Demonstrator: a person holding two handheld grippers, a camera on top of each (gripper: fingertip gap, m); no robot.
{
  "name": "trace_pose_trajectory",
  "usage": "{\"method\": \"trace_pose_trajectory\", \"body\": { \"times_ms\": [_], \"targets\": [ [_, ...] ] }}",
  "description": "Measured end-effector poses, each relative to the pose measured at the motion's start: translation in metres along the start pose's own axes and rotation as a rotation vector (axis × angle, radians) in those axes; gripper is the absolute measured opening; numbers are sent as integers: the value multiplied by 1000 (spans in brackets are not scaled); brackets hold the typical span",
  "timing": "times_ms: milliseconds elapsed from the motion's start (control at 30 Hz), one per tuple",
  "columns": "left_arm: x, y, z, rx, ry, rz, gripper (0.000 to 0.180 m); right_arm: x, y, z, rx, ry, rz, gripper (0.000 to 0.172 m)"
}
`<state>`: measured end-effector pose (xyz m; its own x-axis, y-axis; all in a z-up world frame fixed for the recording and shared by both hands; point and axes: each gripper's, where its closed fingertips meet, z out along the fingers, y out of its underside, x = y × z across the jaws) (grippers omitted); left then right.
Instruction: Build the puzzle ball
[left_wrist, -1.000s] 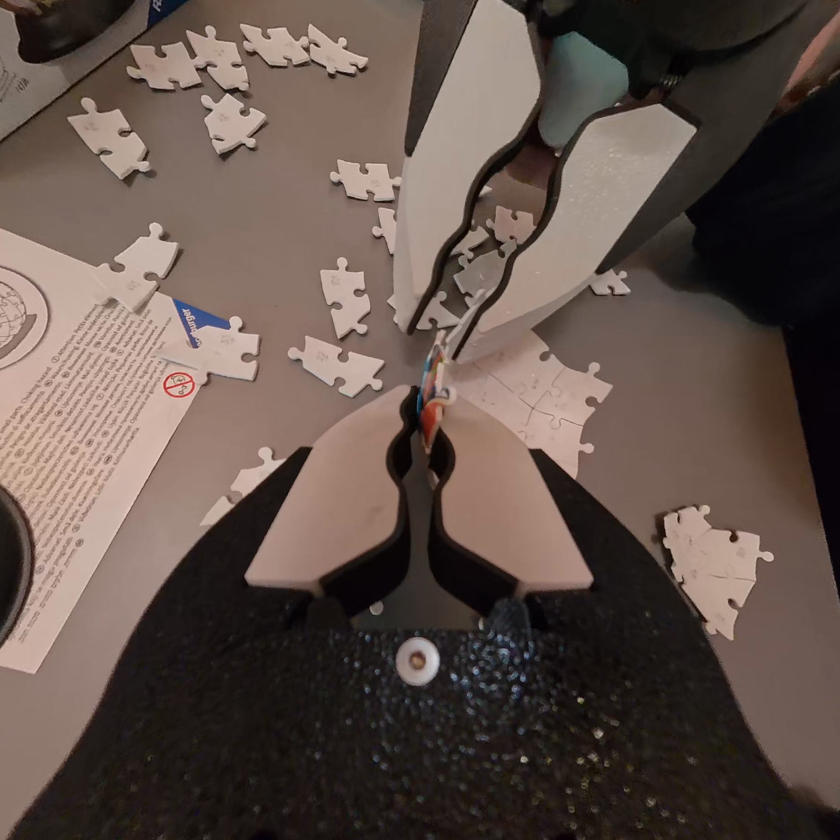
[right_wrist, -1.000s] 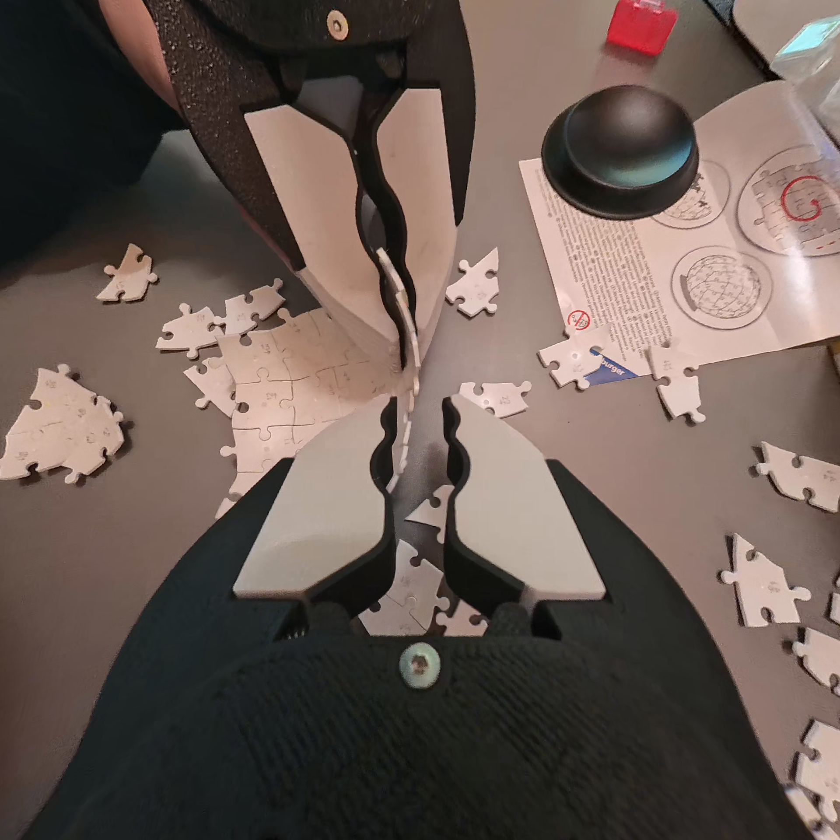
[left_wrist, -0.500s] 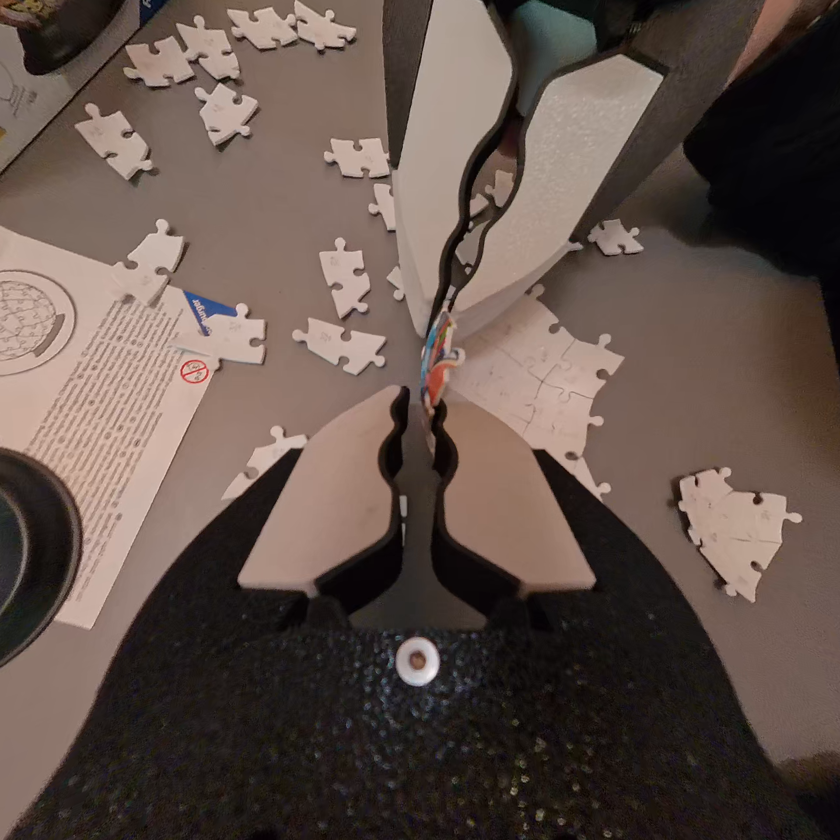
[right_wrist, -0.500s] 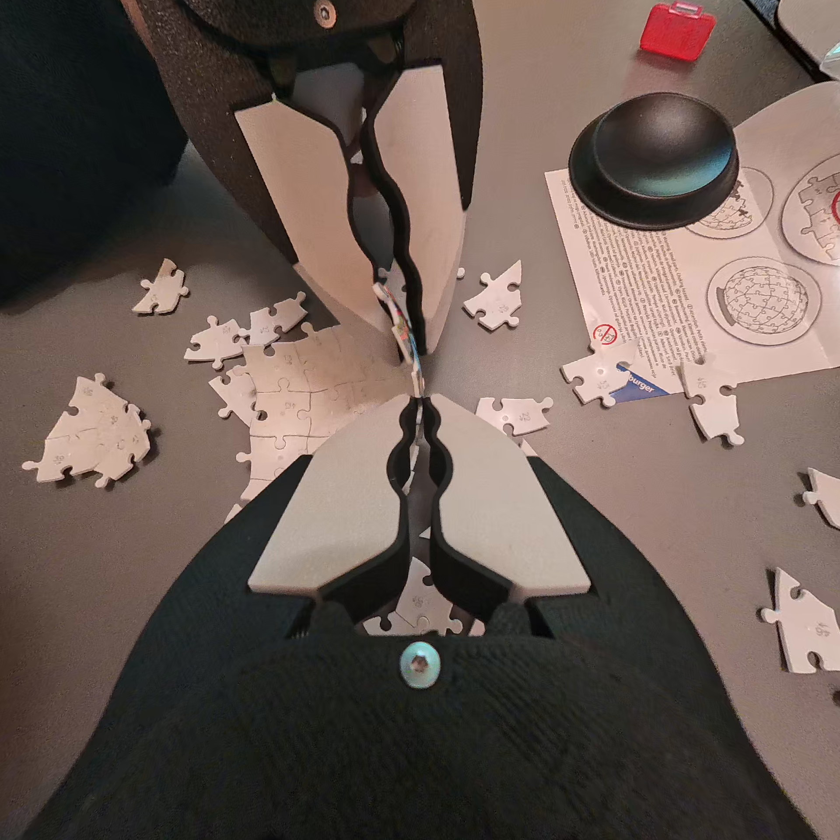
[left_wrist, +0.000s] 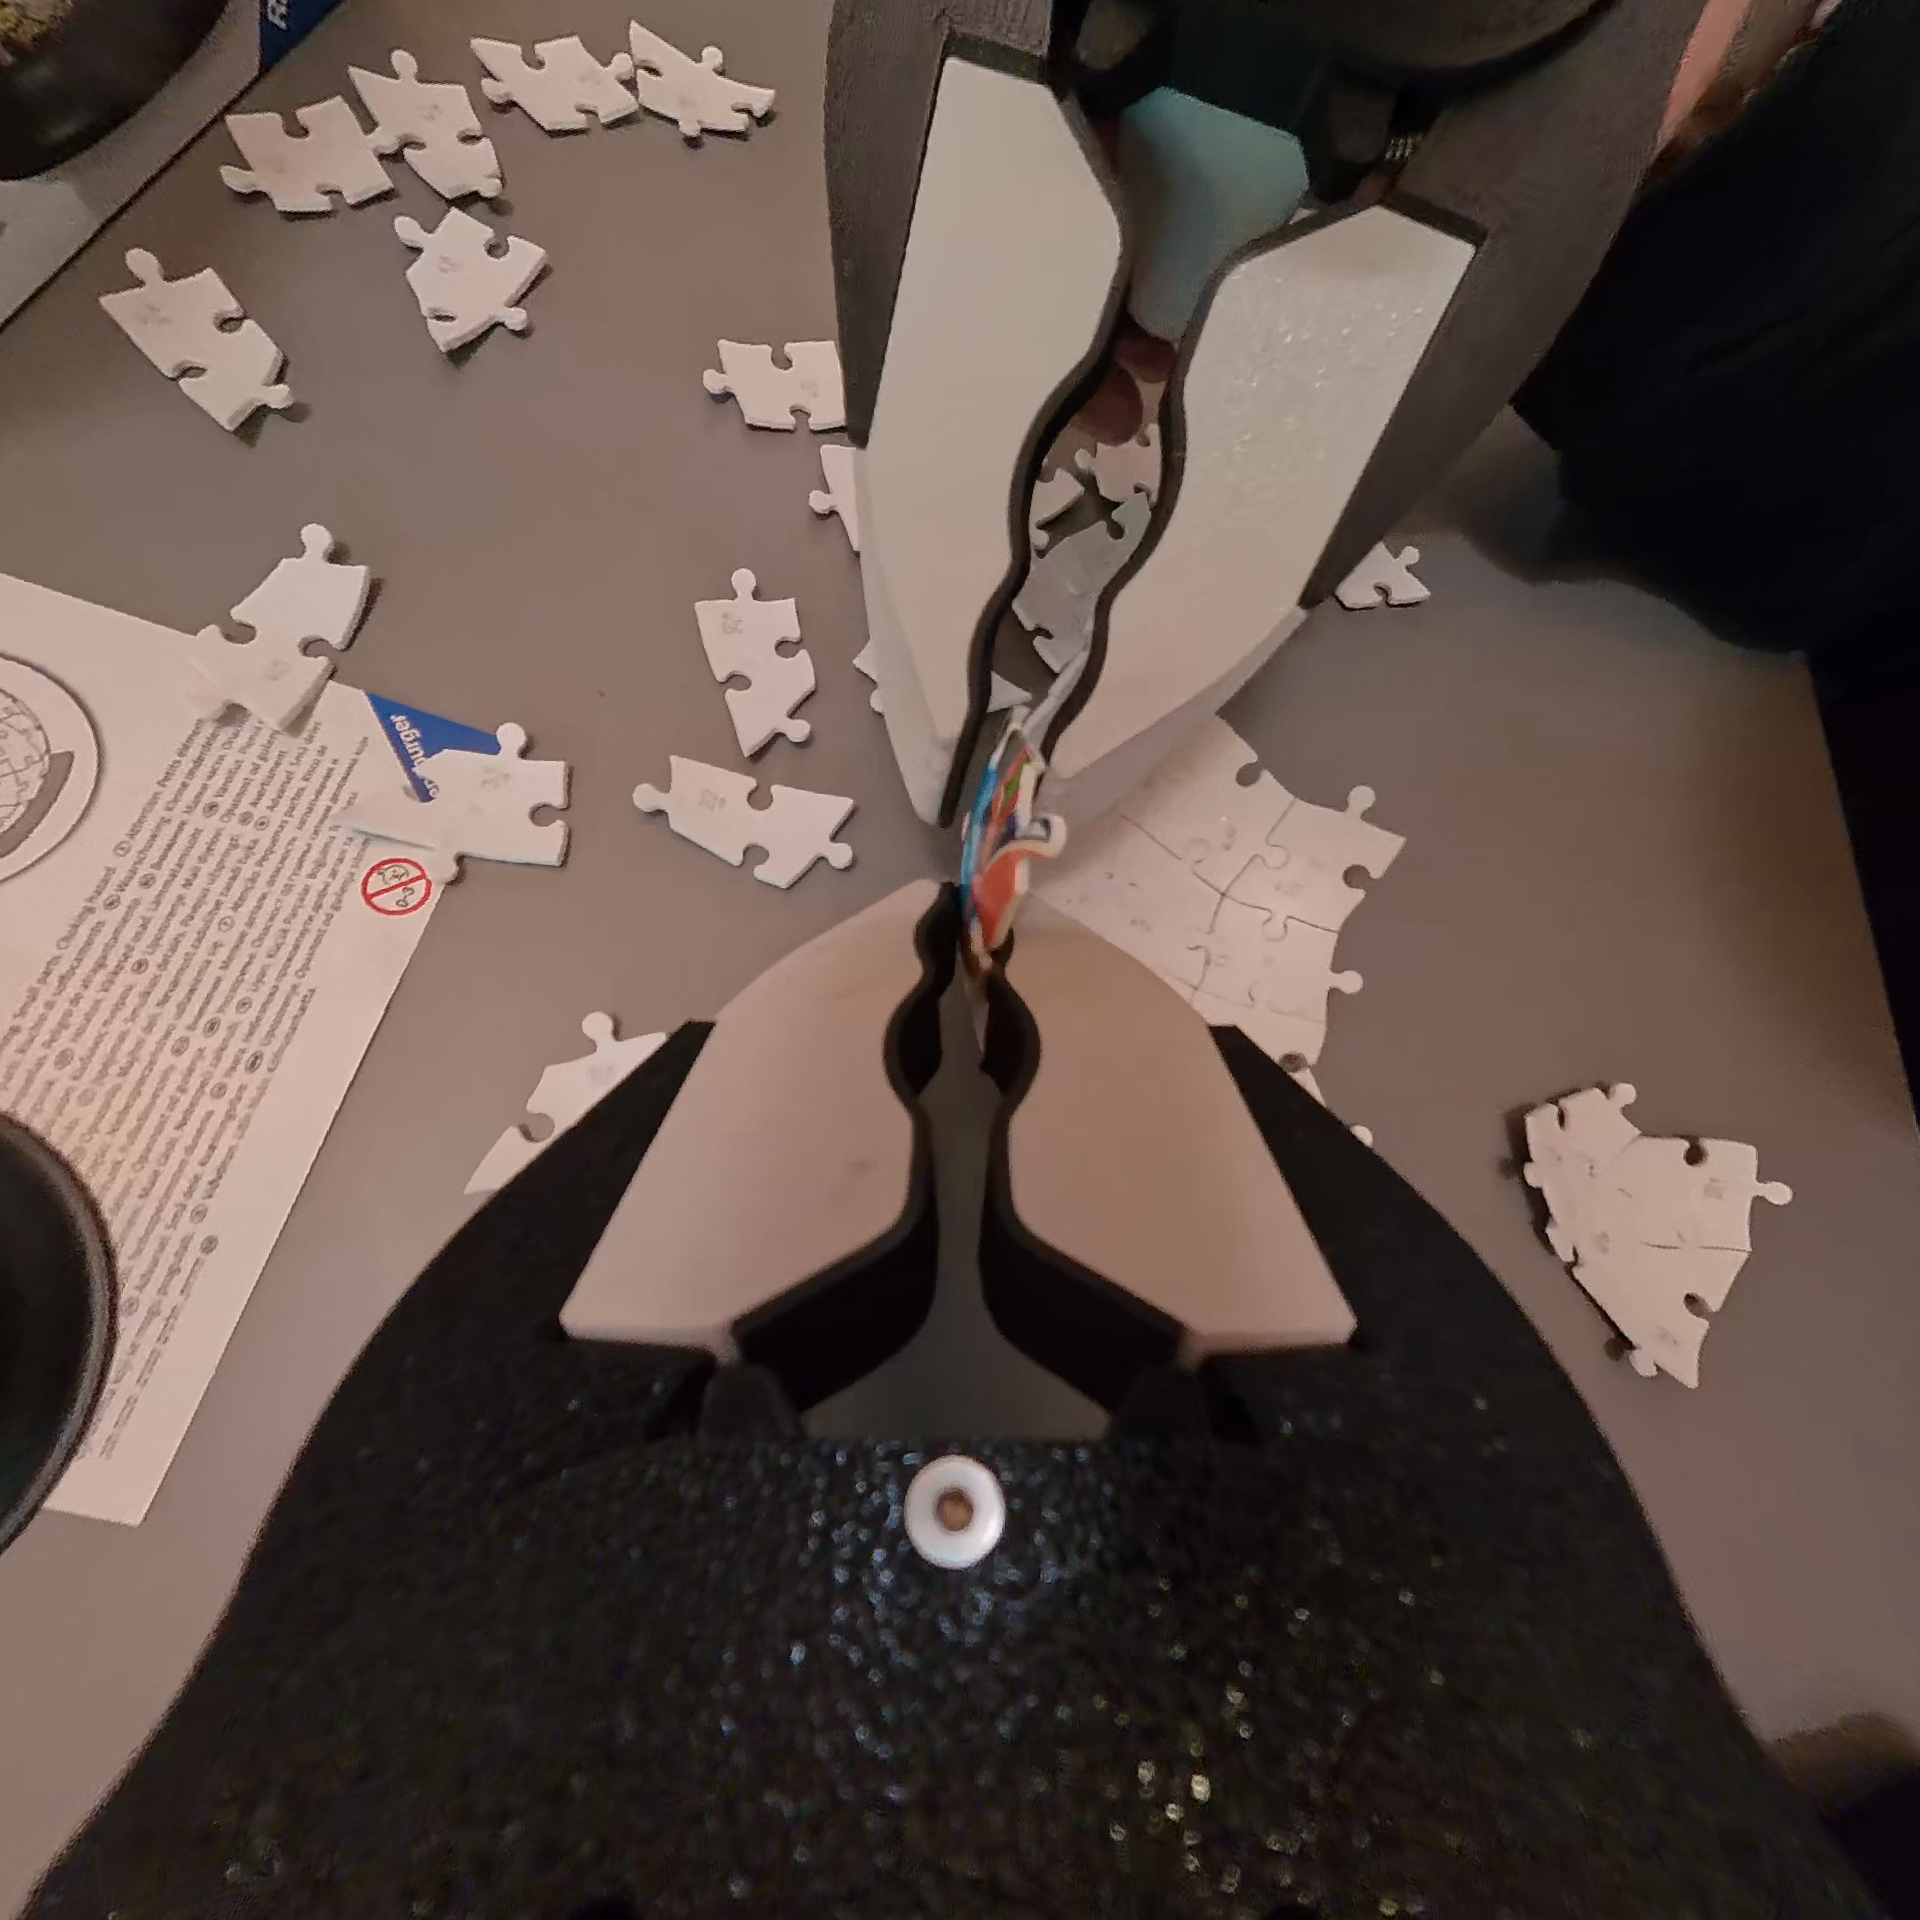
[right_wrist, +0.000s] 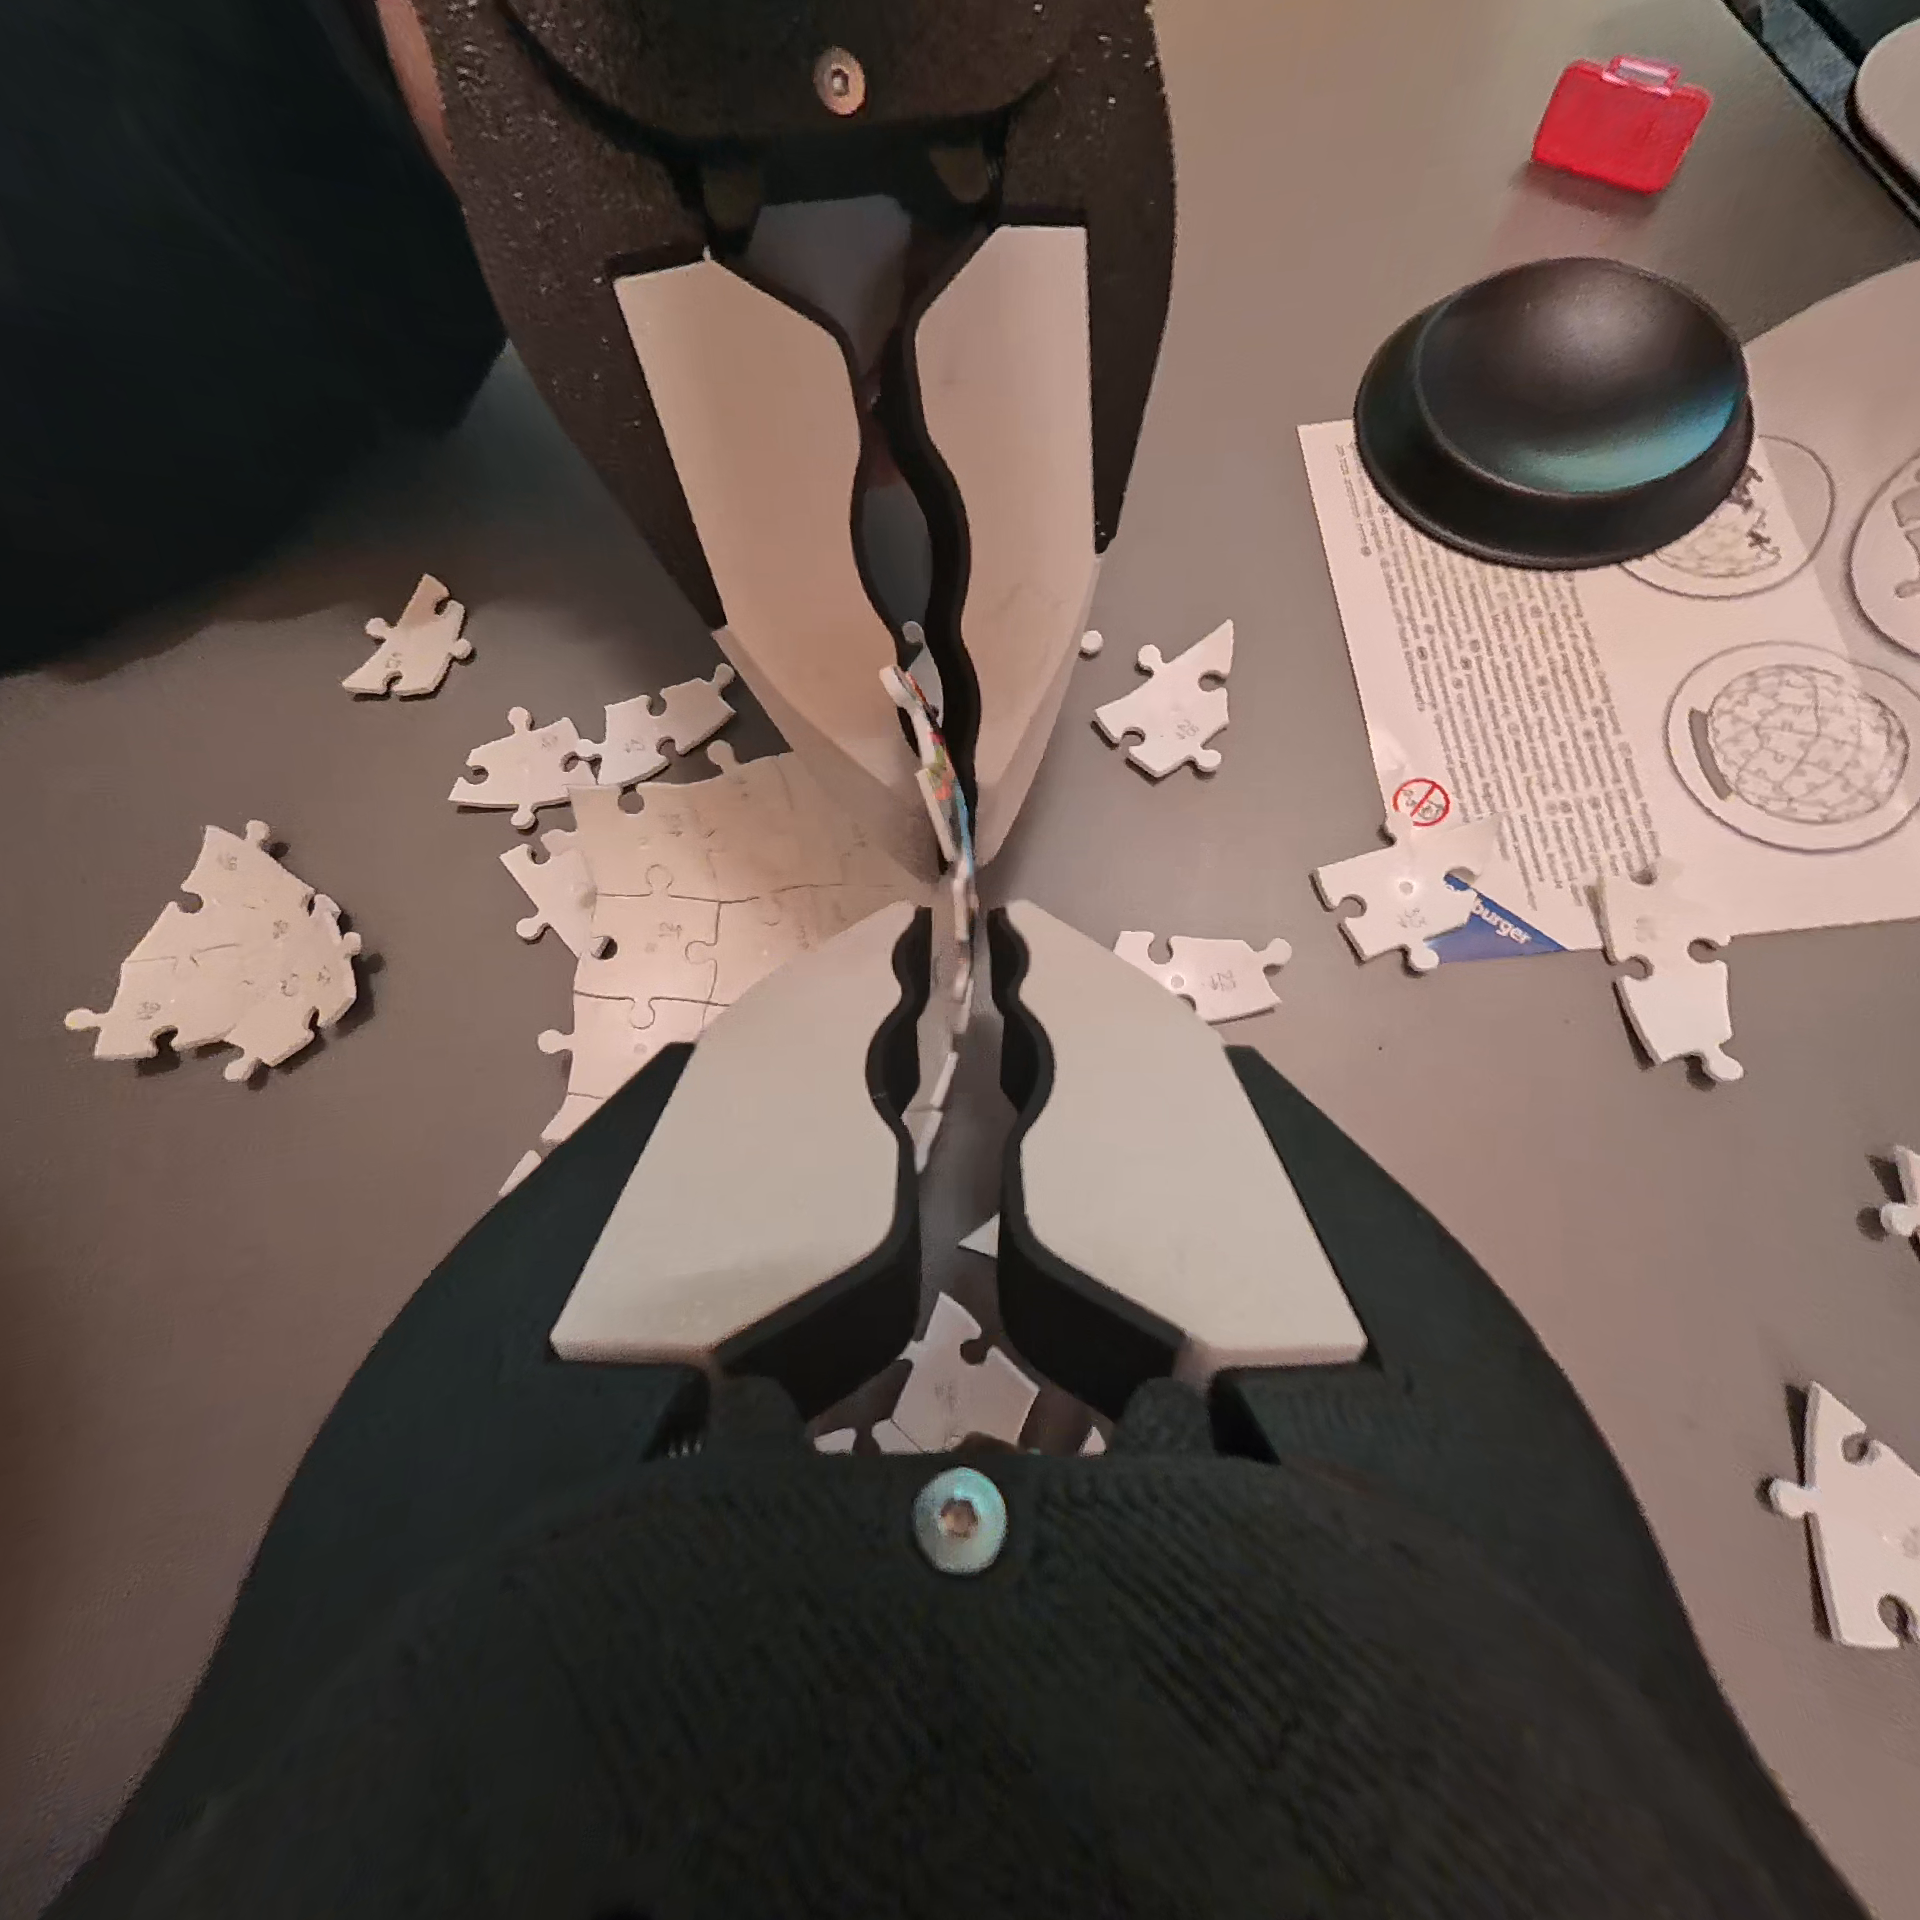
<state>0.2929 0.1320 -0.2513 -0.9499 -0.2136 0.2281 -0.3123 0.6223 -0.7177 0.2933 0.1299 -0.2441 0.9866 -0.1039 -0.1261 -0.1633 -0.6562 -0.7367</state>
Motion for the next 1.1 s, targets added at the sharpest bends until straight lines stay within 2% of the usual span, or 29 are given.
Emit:
{"method": "trace_pose_trajectory", "body": {
  "times_ms": [100, 333, 567, 800, 900, 967, 1100],
  "targets": [
    [2, 1, 0, -20, 2, 7, 2, -1, 1, 1, -15, -5, -39, 4],
    [2, 1, 0, -21, 1, 17, 2, -1, 2, 0, -99, -91, -63, 3],
    [-1, 5, 0, -41, -18, 28, 3, 0, 2, 6, -131, -131, 45, 3],
    [0, -4, 2, 8, -15, 20, 2, 0, 1, 2, -121, -137, 40, 2],
    [4, -5, 4, 9, 6, 12, 2, -1, 5, -2, -131, -148, 12, 5],
    [0, -2, 6, -14, -18, 5, 2, 5, 14, -5, -161, -109, -6, 13],
    [-6, -3, 4, 7, -37, -30, 2, 7, 17, -1, -143, -97, -8, 16]
  ]
}}
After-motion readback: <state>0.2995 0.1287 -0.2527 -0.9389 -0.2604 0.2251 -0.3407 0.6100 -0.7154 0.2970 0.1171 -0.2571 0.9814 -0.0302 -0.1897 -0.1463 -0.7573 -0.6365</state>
